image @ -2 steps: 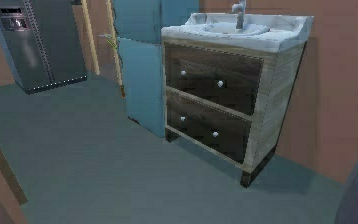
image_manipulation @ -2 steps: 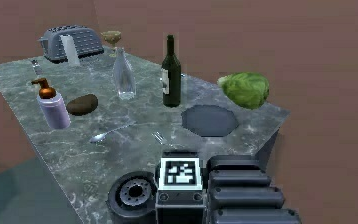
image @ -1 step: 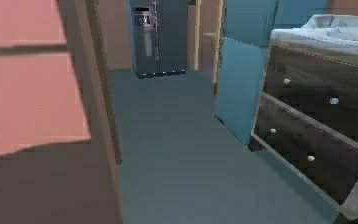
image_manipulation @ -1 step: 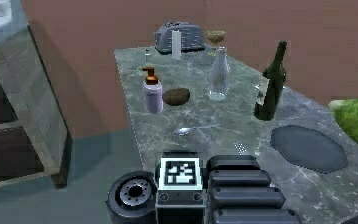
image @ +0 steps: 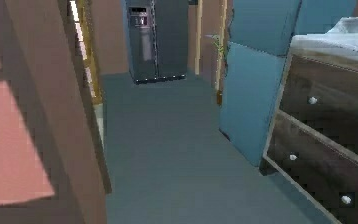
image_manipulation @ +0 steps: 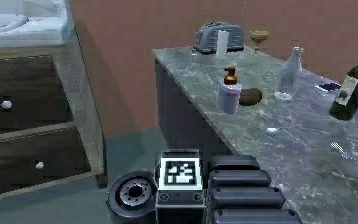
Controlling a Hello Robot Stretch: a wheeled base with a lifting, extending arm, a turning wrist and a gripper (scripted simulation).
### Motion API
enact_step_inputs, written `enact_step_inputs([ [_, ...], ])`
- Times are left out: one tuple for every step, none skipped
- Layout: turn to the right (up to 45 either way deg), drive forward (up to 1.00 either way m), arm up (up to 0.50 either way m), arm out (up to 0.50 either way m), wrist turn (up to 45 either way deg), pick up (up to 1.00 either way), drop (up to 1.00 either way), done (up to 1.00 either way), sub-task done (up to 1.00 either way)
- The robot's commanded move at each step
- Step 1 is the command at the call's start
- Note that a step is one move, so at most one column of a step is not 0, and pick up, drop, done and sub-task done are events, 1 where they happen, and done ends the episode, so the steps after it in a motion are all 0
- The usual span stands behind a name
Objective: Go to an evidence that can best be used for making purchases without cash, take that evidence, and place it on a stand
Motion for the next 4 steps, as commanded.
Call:
enact_step_inputs([
  [-3.0, 0.0, 0.0, 0.0, 0.0, 0.0, 0.0, 0.0, 0.0],
  [36.0, 0.0, 0.0, 0.0, 0.0, 0.0, 0.0, 0.0, 0.0],
  [0.0, 0.2, 0.0, 0.0, 0.0, 0.0, 0.0, 0.0, 0.0],
  [-39.0, 0.0, 0.0, 0.0, 0.0, 0.0, 0.0, 0.0, 0.0],
])
